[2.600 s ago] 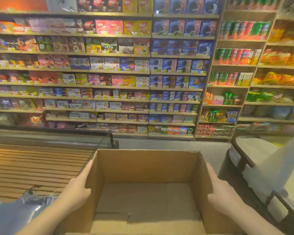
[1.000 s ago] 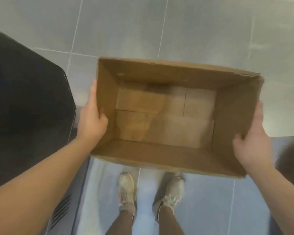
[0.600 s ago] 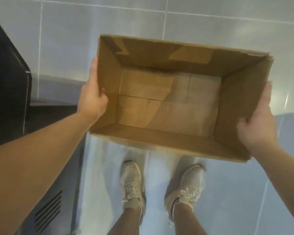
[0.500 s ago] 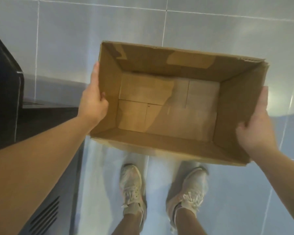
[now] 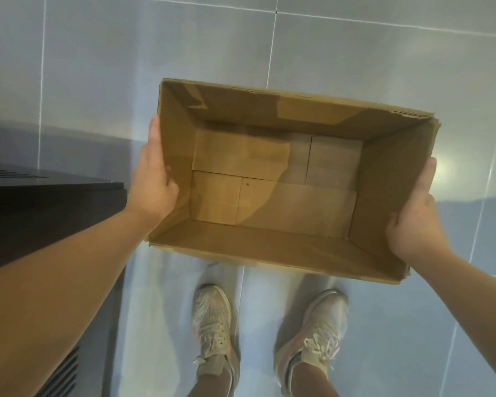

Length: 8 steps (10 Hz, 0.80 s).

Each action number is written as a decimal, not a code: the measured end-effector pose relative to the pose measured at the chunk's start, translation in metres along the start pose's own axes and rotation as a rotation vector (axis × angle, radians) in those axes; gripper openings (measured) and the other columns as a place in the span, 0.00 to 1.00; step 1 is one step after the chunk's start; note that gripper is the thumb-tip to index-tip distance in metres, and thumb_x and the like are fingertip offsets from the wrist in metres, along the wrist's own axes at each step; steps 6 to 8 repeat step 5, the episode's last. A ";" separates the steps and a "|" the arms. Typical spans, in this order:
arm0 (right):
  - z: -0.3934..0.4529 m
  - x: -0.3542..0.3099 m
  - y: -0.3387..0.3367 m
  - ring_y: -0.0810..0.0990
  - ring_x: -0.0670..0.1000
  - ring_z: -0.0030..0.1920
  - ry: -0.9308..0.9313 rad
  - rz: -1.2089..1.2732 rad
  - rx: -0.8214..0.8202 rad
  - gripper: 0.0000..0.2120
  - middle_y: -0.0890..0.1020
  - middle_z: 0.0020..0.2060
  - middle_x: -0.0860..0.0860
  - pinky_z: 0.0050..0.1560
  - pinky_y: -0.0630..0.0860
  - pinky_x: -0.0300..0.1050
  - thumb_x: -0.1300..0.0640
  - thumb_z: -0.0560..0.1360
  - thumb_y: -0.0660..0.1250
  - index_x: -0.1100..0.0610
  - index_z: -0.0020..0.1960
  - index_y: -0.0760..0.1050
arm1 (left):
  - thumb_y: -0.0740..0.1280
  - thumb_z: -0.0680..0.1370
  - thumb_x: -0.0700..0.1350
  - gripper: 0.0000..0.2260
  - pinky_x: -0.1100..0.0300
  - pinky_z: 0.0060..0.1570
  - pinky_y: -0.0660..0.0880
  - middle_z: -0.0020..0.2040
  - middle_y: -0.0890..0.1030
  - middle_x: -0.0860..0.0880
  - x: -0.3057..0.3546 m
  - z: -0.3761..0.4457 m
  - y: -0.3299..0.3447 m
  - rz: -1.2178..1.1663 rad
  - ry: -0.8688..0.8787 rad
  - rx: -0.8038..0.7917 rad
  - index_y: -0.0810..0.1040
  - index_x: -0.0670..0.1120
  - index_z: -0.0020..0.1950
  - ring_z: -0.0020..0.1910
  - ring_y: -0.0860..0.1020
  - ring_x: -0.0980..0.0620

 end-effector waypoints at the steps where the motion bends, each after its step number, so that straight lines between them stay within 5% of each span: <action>1: 0.002 -0.001 0.003 0.75 0.70 0.58 -0.008 0.010 -0.103 0.61 0.69 0.66 0.64 0.59 0.74 0.67 0.69 0.73 0.66 0.29 0.69 0.20 | 0.62 0.78 0.26 0.48 0.51 0.63 0.73 0.76 0.64 0.46 -0.001 0.002 0.002 0.014 -0.004 -0.075 0.37 0.59 0.82 0.46 0.69 0.67; 2: 0.004 -0.004 0.001 0.75 0.69 0.59 -0.016 0.037 -0.200 0.65 0.70 0.66 0.64 0.60 0.75 0.66 0.69 0.72 0.68 0.22 0.57 0.16 | 0.63 0.78 0.27 0.53 0.41 0.59 0.79 0.74 0.66 0.42 0.001 0.004 0.002 0.062 -0.014 -0.185 0.29 0.65 0.78 0.51 0.79 0.47; 3: -0.002 -0.012 -0.012 0.77 0.68 0.56 -0.021 -0.036 -0.247 0.61 0.73 0.62 0.63 0.57 0.77 0.64 0.64 0.71 0.69 0.27 0.68 0.22 | 0.64 0.81 0.32 0.54 0.41 0.49 0.81 0.58 0.77 0.35 -0.005 0.000 0.002 0.195 -0.106 -0.388 0.20 0.67 0.71 0.41 0.81 0.40; 4: -0.012 -0.033 -0.044 0.76 0.67 0.60 -0.025 -0.109 -0.239 0.49 0.69 0.69 0.60 0.59 0.77 0.65 0.56 0.71 0.68 0.42 0.79 0.40 | 0.64 0.81 0.34 0.52 0.42 0.53 0.80 0.56 0.81 0.35 0.015 -0.003 -0.023 0.305 -0.158 -0.501 0.22 0.65 0.74 0.50 0.83 0.35; 5: -0.035 -0.060 -0.077 0.70 0.64 0.70 -0.119 -0.226 -0.193 0.41 0.59 0.77 0.55 0.65 0.73 0.63 0.50 0.76 0.63 0.44 0.81 0.43 | 0.62 0.79 0.31 0.48 0.43 0.59 0.76 0.66 0.76 0.35 0.057 0.000 -0.064 0.324 -0.091 -0.441 0.31 0.60 0.81 0.63 0.77 0.34; 8: -0.035 -0.060 -0.077 0.70 0.64 0.70 -0.119 -0.226 -0.193 0.41 0.59 0.77 0.55 0.65 0.73 0.63 0.50 0.76 0.63 0.44 0.81 0.43 | 0.62 0.79 0.31 0.48 0.43 0.59 0.76 0.66 0.76 0.35 0.057 0.000 -0.064 0.324 -0.091 -0.441 0.31 0.60 0.81 0.63 0.77 0.34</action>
Point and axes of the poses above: each hand's wrist, its own z-axis towards the middle knuckle, its own y-axis out of the palm, x = y × z, the point moved 10 cm from there along z, towards the middle knuckle
